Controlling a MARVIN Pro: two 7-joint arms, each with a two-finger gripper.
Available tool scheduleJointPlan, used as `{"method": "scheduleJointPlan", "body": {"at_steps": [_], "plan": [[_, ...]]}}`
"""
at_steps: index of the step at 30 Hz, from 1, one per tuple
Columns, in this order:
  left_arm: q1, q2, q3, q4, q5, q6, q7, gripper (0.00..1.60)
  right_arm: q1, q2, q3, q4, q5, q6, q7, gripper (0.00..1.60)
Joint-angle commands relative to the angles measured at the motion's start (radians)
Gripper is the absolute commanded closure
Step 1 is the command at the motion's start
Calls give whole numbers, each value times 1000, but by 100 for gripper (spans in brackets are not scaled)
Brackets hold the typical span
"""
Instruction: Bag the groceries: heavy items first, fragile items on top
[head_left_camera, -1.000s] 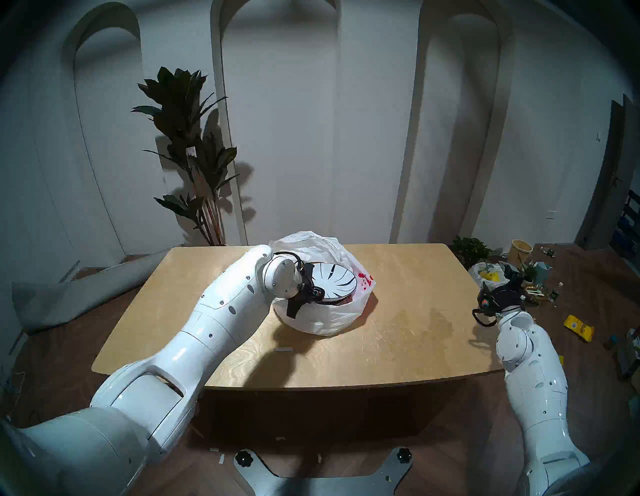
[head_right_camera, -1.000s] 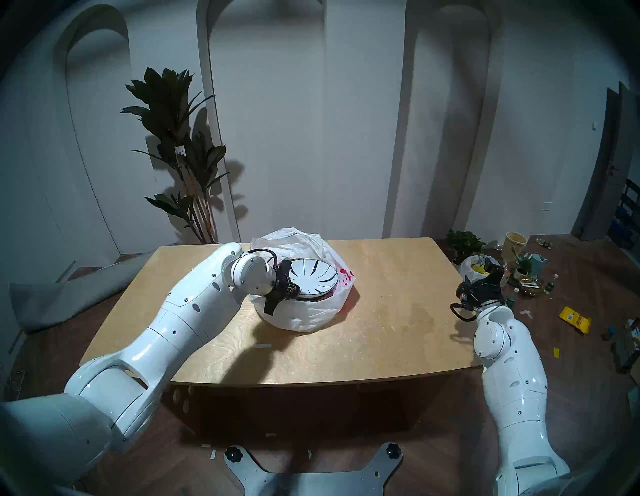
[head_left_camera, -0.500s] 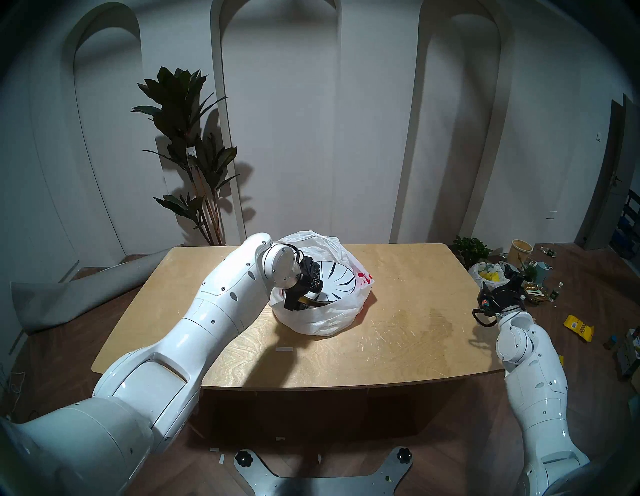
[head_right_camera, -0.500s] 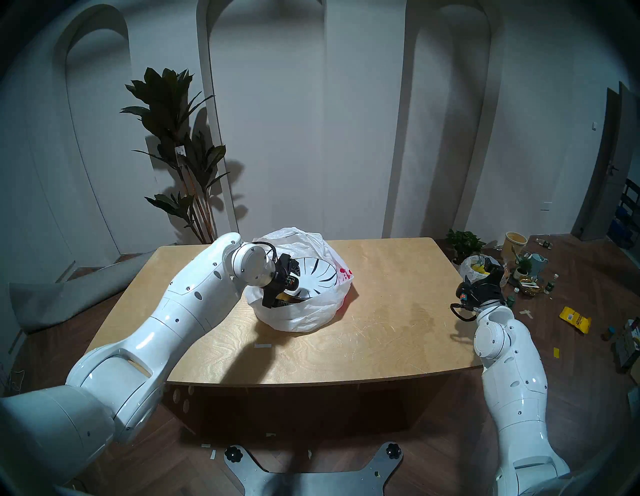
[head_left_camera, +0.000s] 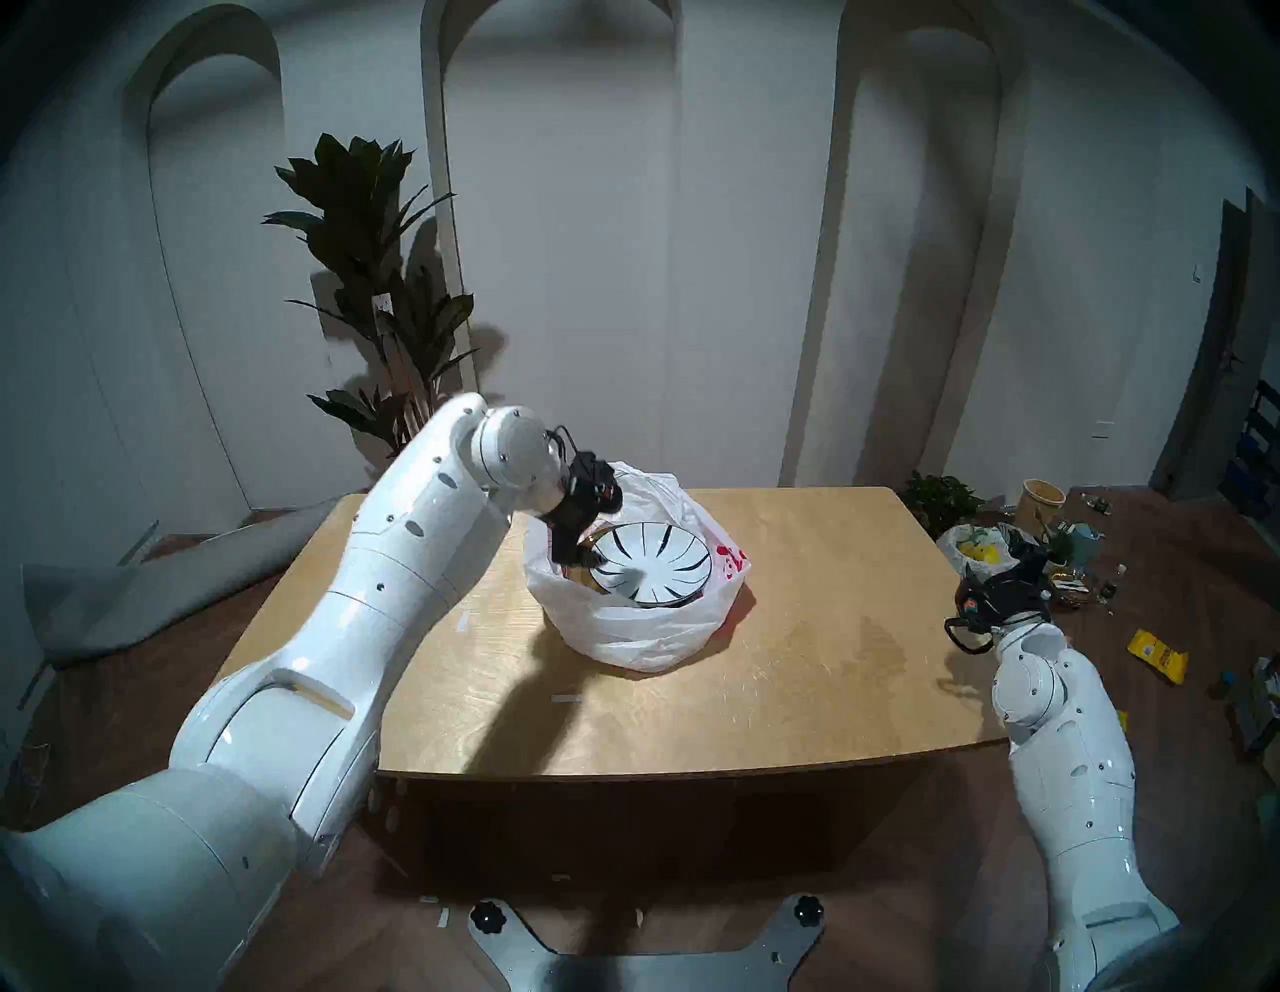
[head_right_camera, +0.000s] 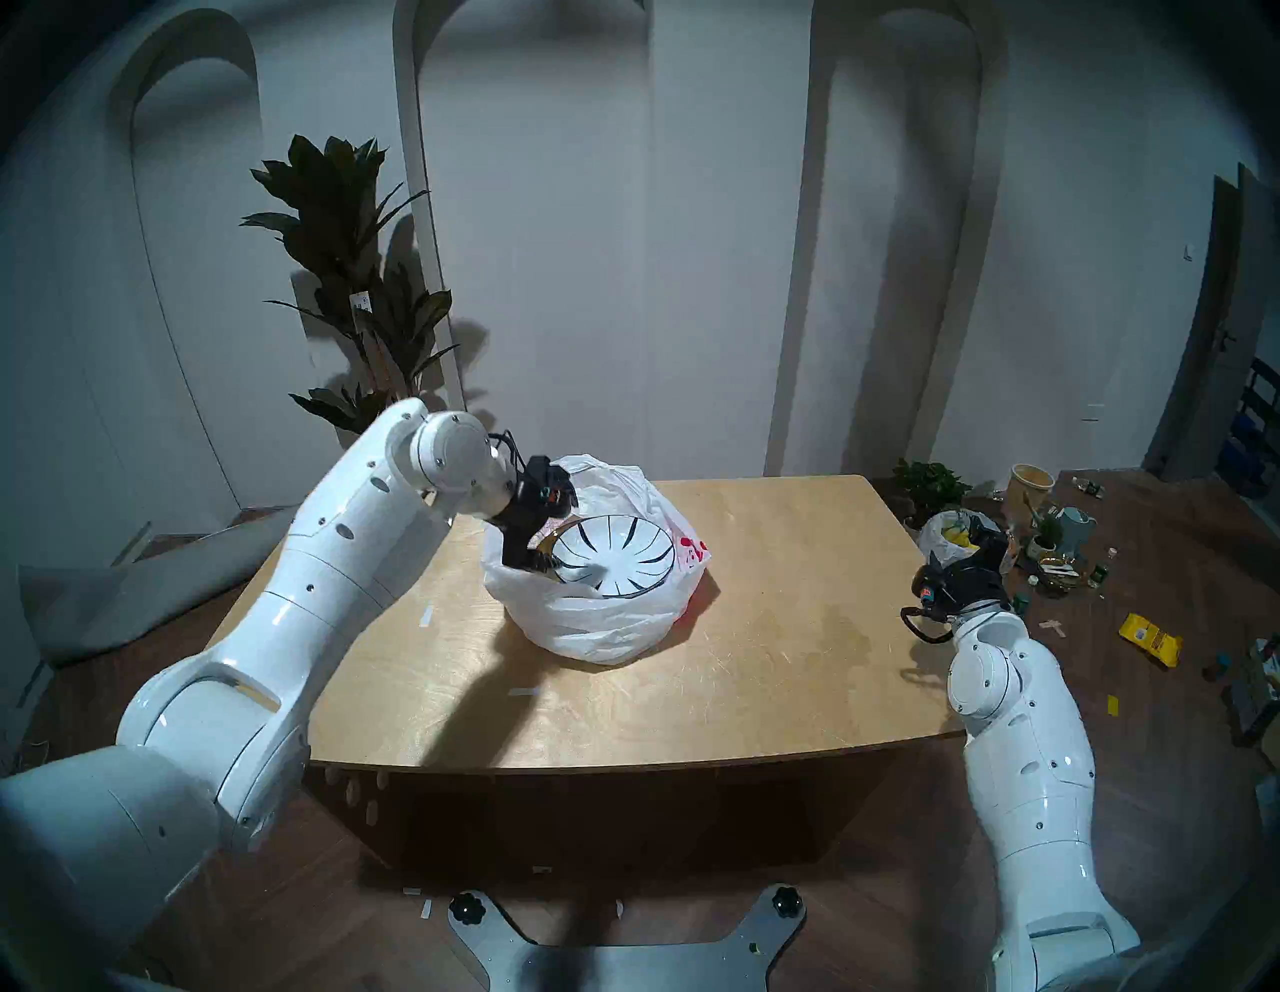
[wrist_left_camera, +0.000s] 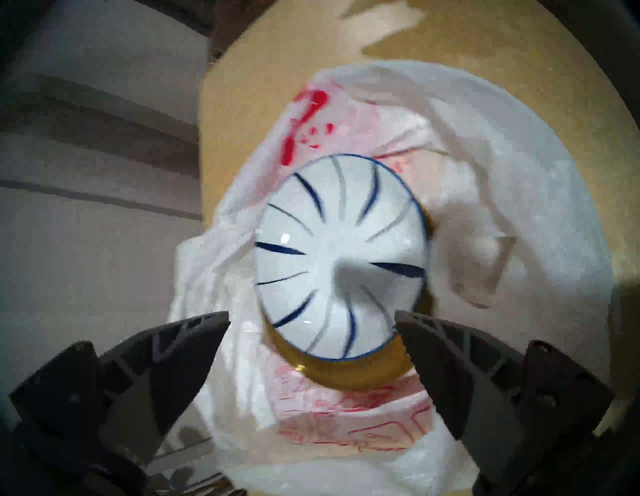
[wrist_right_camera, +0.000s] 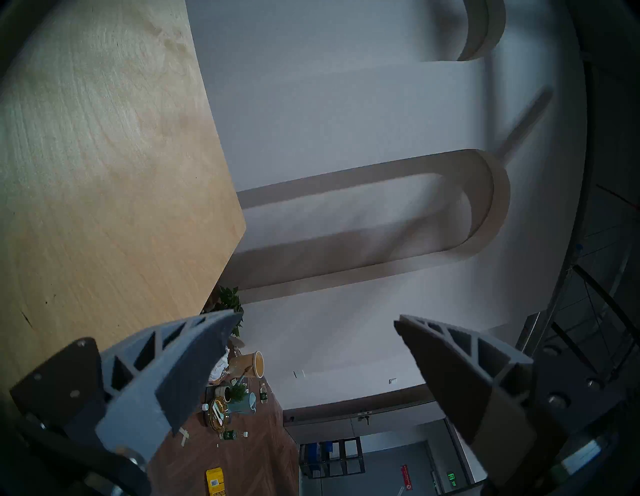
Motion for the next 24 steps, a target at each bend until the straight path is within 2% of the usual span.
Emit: {"method": "scheduleJointPlan", "body": {"at_steps": [1, 6, 11, 24], "plan": [[-96, -57, -116, -114, -72, 30, 95, 0, 12, 3, 0, -14, 0, -2, -5, 0], [-86, -72, -197, -187, -119, 53, 176, 0, 13, 3, 0, -11, 0, -2, -5, 0], [-18, -73, -267, -271, -155, 85, 231, 0, 13, 3, 0, -7, 0, -2, -4, 0], [154, -89, -366, -406, -196, 149, 282, 0, 91, -65, -47, -105, 73, -54, -22, 0]]}}
